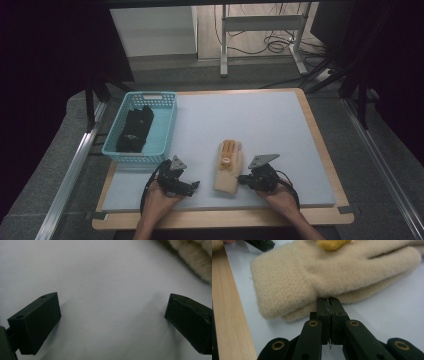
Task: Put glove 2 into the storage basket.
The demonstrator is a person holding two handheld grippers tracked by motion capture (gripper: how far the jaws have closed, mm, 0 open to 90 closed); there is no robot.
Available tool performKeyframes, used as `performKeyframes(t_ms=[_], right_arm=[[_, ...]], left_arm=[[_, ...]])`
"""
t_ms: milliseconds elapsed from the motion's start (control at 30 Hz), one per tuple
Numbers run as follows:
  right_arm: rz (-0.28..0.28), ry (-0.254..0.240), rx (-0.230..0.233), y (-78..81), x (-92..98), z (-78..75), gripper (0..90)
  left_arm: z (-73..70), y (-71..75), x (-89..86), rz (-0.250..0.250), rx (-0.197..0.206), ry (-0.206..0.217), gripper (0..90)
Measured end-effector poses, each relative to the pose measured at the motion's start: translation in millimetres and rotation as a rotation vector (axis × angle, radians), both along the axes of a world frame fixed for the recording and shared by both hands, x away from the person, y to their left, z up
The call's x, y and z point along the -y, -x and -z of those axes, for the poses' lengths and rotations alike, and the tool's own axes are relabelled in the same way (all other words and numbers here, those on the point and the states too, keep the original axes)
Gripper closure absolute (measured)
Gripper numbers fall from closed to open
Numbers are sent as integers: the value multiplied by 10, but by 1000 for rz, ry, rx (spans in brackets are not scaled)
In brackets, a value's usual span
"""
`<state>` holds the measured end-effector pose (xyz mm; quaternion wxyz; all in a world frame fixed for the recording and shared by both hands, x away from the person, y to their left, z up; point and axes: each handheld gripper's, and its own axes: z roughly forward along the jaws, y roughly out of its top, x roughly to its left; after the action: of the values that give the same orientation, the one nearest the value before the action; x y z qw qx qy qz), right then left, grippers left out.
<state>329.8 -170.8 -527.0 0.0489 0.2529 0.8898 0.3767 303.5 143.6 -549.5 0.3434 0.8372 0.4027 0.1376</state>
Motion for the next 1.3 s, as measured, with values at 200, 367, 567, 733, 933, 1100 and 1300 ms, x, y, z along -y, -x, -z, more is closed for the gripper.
performKeyframes(t_ms=[200,367,567,733,933,1100,1300], right_arm=[[-9,-4,-3,-57,-205,13,859],[-12,-7,-1,-108,-384,31,858],[-13,-14,3,-181,-537,47,857],[-12,-21,-2,-229,-607,54,847],[5,-3,41,-187,-478,-16,733],[63,8,65,-231,-230,-70,573],[142,33,98,-260,78,-101,383]], left_arm=[[1,0,0,0,0,1,4],[1,0,0,-1,0,0,4],[1,-1,0,0,0,0,4],[-1,0,0,1,0,-4,5],[-3,-2,-2,3,-2,-5,6],[-4,-3,-2,3,-3,-6,6],[-3,-4,-2,4,-1,-5,4]])
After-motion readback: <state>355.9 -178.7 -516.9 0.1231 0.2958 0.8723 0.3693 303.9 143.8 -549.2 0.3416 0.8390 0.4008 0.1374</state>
